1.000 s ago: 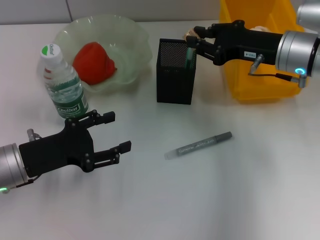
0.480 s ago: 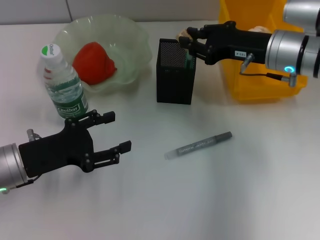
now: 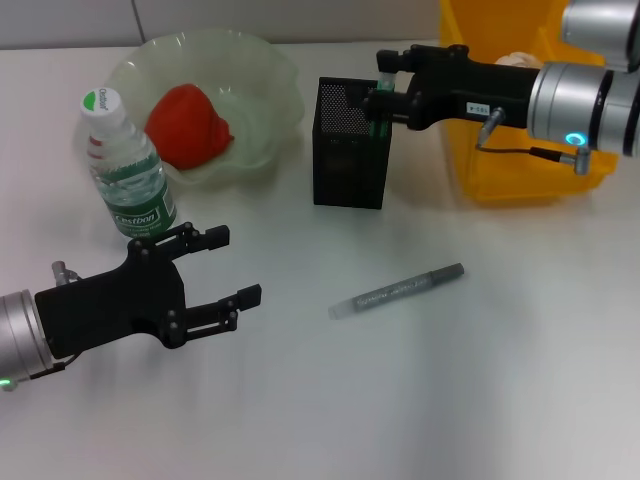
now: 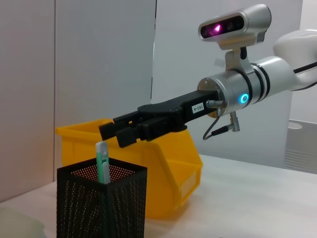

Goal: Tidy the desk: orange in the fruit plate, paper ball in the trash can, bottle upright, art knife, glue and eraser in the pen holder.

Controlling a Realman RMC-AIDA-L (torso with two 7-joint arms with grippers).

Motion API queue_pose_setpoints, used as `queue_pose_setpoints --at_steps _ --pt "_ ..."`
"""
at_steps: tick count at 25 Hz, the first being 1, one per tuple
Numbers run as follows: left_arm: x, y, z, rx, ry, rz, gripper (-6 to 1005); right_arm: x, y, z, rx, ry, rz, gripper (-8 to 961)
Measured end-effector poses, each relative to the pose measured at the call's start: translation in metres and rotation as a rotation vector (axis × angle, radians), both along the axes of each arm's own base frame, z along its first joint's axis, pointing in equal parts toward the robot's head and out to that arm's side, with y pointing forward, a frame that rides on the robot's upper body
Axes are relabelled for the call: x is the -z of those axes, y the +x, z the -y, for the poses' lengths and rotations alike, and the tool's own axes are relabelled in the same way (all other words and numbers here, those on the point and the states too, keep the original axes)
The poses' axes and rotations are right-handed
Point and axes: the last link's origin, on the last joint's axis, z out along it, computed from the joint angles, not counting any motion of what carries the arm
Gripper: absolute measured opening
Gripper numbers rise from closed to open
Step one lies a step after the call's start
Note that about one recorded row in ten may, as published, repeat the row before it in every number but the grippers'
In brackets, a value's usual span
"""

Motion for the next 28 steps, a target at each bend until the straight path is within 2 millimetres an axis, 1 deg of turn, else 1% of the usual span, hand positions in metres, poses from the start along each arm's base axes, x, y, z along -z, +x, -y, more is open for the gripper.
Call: queue_pose_setpoints --at_steps 2,5,9,11,13,16,17,18,22,23,26,28 --pt "0.000 0.000 0.000 0.001 -0.002 0.000 799 -0.003 -0.001 0.001 -0.005 0.004 -0.016 498" --pt "0.000 0.001 0.000 0.005 -0.004 0.002 799 -0.014 -0.003 0.011 -0.041 -0.007 -0.086 652" --pt "0.000 0.002 0.000 0.010 -0.006 0.006 799 -0.034 -0.003 0.030 -0.109 -0.053 -0.183 650" --pt "0.000 0.002 0.000 0.013 -0.008 0.006 799 -0.043 0.001 0.042 -0.156 -0.098 -0.212 649" --pt "0.000 0.003 0.000 0.015 -0.009 0.006 799 -0.045 0.003 0.048 -0.174 -0.126 -0.210 648" --pt "0.001 0.003 0.000 0.018 -0.015 0.003 799 -0.042 0.007 0.057 -0.203 -0.198 -0.160 647" --pt "0.001 0.004 -0.001 0.020 -0.021 0.004 799 -0.037 0.009 0.060 -0.207 -0.250 -0.107 646" --pt "0.001 0.004 -0.001 0.020 -0.021 0.004 799 -0.037 0.009 0.060 -0.207 -0.250 -0.107 646" --pt "0.002 0.006 -0.001 0.023 -0.029 0.005 800 -0.027 0.009 0.063 -0.231 -0.362 0.007 645" --pt "0.002 0.006 -0.001 0.024 -0.032 0.004 800 -0.022 0.009 0.063 -0.236 -0.405 0.062 645" --pt "0.002 0.006 -0.001 0.025 -0.037 0.002 800 -0.017 0.009 0.062 -0.233 -0.439 0.112 644" --pt "0.002 0.006 -0.001 0.027 -0.041 0.000 800 -0.009 0.008 0.060 -0.229 -0.481 0.187 644"
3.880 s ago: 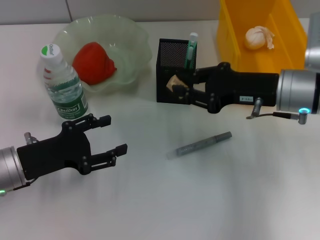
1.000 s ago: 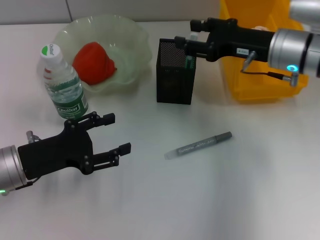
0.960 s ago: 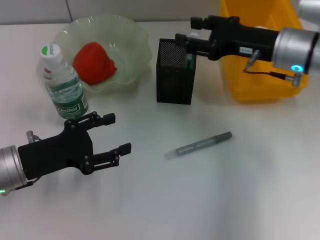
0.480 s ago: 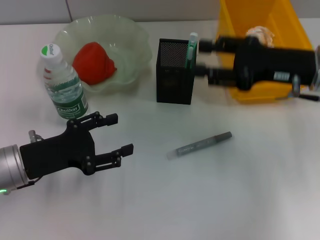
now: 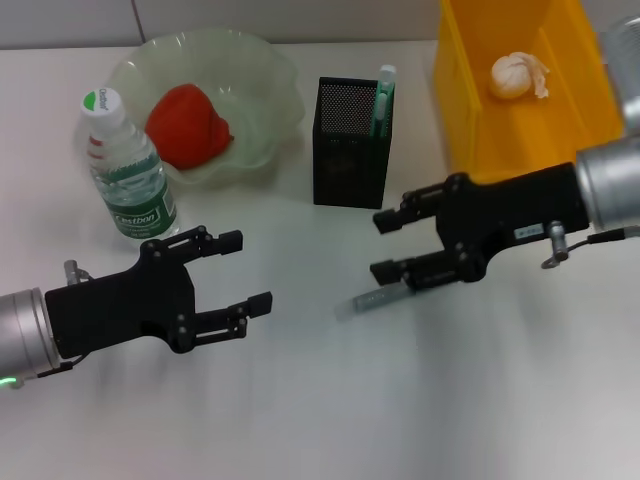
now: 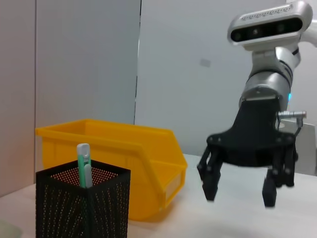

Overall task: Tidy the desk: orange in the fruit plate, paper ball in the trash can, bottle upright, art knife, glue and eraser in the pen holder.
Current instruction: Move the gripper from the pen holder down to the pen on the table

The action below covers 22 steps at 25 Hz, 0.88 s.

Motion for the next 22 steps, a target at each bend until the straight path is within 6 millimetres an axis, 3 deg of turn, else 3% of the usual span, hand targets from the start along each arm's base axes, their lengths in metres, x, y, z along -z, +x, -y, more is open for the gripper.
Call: queue_pose_setpoints --at_steps 22 --pt "0.002 0.001 0.001 0.012 -0.005 -0.008 800 0.035 0.001 -0.008 -0.055 -0.028 0.264 638"
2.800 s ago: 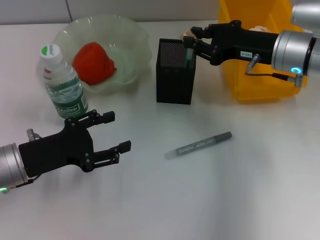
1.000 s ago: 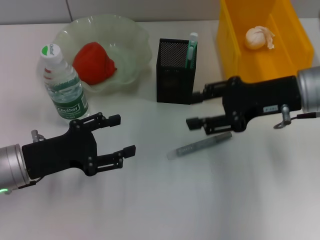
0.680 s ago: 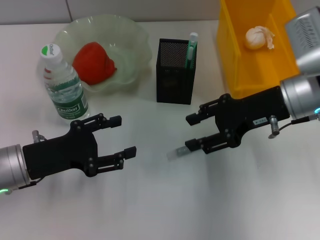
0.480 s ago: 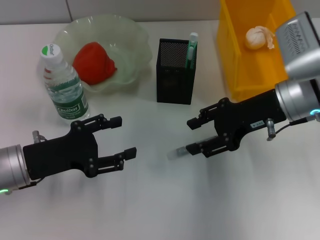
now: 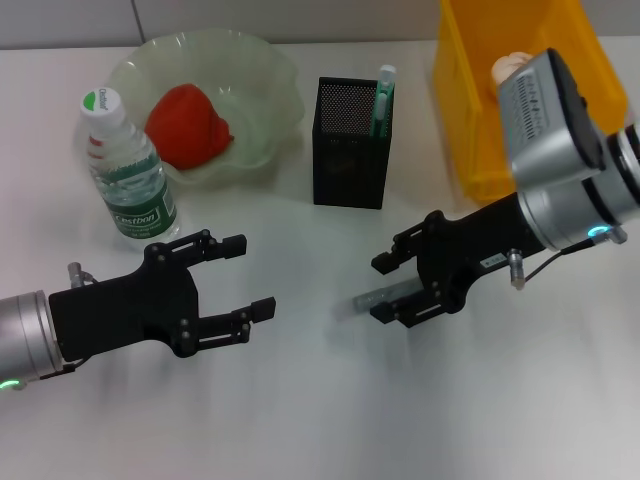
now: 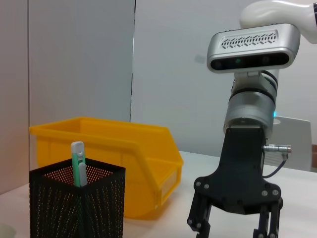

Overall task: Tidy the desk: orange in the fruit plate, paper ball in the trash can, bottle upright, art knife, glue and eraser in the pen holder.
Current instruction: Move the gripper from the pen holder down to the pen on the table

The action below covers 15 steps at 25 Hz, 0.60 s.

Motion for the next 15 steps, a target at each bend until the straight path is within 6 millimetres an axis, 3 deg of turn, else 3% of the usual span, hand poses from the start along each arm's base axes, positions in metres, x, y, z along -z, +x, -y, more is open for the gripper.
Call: queue_pose_setpoints --at_steps 6,11,15 --pt "-0.0004 0.0012 -0.0007 0.001 -0.002 0.005 800 0.0102 0.0003 -0.0032 -0.011 0.008 0.037 636" --pt "-0.0004 0.0016 -0.0010 0.000 -0.004 0.006 800 0.0118 -0.0003 -0.0041 -0.019 0.012 0.043 558" --pt "-0.0004 0.0018 -0.0012 0.002 -0.004 0.006 800 0.0133 -0.0004 -0.0045 -0.027 0.015 0.050 436"
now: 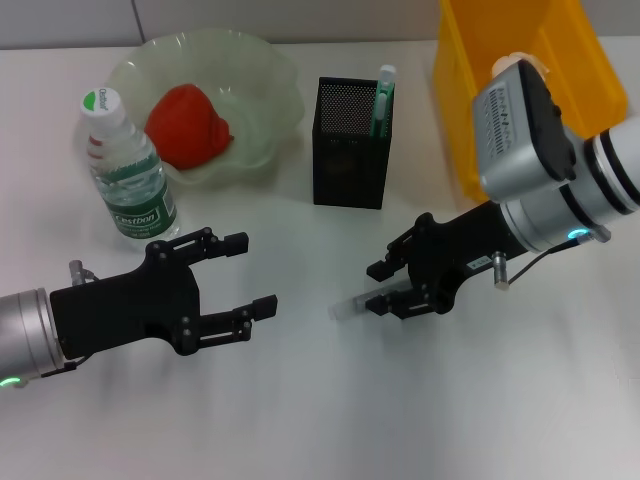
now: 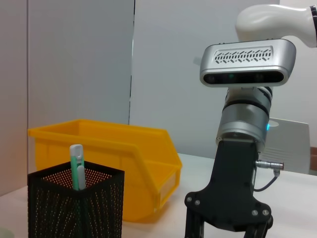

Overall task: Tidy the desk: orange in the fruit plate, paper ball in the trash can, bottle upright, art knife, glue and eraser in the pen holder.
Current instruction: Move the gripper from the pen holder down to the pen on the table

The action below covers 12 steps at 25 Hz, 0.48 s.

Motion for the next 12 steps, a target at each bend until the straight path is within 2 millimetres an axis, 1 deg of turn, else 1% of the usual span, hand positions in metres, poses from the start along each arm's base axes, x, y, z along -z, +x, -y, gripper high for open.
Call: queue_pose_setpoints --at_steps 1,6,12 --pt "0.0000 0.0000 0.0000 0.001 0.001 0.000 800 0.0026 0.0004 0.0005 -0.012 -0.003 0.016 405" --pt "-0.0003 0.0001 -0.0003 0.002 0.001 -0.001 800 0.0071 0.0013 0.0006 -0.033 -0.002 0.046 402" --pt "-0.0007 0.0005 -0.0002 0.004 0.000 0.001 799 0.0079 0.0005 -0.0013 -0.038 0.010 0.047 385"
